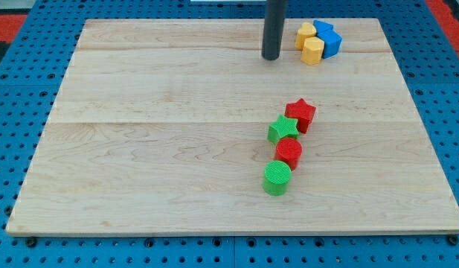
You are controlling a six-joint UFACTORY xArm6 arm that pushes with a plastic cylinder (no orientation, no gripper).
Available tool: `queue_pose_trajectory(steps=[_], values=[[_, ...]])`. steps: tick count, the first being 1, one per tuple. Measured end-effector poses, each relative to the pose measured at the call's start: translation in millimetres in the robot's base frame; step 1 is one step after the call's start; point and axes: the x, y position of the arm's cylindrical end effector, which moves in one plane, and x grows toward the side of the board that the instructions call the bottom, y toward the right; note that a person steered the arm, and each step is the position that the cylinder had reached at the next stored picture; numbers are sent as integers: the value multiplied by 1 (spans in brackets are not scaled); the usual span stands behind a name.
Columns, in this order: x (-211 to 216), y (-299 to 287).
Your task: Move your arm to the center right
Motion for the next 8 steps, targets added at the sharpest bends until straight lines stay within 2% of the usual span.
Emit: queue_pose_trajectory(steps=[1, 5, 7, 8], values=[[37, 42], [38, 46], [73, 65], [68, 65]])
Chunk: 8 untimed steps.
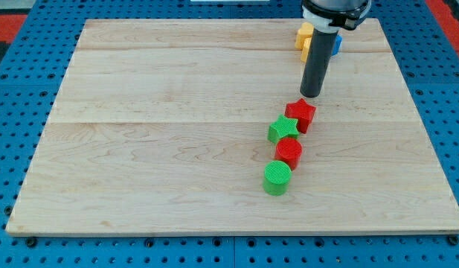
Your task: Move your arm to the center right
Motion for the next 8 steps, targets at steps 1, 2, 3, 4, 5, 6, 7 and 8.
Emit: queue_pose_trajectory(steps=[1, 2, 3, 4, 5, 6, 7, 8], values=[[0, -2], [7, -2], [8, -2], [9, -2], [9, -2], [9, 12], [-1, 42], [-11, 74]])
